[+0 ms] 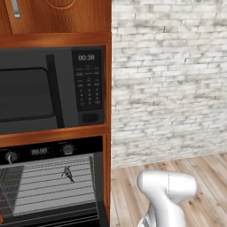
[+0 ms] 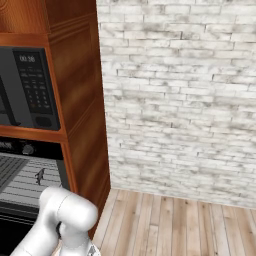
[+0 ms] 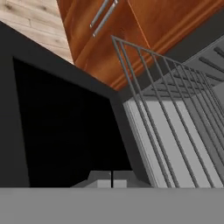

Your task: Take the fish from the oven and place it on the plate on the counter.

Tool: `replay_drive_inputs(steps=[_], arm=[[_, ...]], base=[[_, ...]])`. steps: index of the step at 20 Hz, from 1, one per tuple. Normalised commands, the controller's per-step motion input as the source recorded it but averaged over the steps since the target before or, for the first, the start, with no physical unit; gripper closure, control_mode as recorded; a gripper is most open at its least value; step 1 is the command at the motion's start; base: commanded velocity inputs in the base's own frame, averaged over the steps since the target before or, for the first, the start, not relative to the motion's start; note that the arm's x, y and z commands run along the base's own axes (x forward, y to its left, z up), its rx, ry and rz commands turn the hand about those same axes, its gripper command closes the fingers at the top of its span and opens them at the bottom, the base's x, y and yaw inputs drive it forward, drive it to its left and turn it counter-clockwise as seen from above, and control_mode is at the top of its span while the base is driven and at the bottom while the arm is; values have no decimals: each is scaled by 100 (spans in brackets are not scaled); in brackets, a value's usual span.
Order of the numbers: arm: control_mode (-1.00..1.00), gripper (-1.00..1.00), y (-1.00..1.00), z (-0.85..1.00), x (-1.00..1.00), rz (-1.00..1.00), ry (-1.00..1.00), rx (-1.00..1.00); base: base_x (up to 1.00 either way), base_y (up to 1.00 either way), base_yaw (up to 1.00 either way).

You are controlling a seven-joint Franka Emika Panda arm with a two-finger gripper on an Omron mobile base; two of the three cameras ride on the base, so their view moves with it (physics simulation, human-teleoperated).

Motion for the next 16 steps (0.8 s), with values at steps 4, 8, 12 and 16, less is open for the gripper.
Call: replay_drive_inputs(steps=[4, 8, 12, 16], arm=[[-100, 100, 0, 99, -62, 0, -18, 16], [-100, 100, 0, 100, -41, 0, -14, 18], [-100, 100, 0, 100, -17, 0, -15, 16], [-100, 100, -11, 94, -1, -3, -2, 16]], base=[[0, 0, 0], [0, 0, 0], [0, 0, 0], [0, 0, 0]])
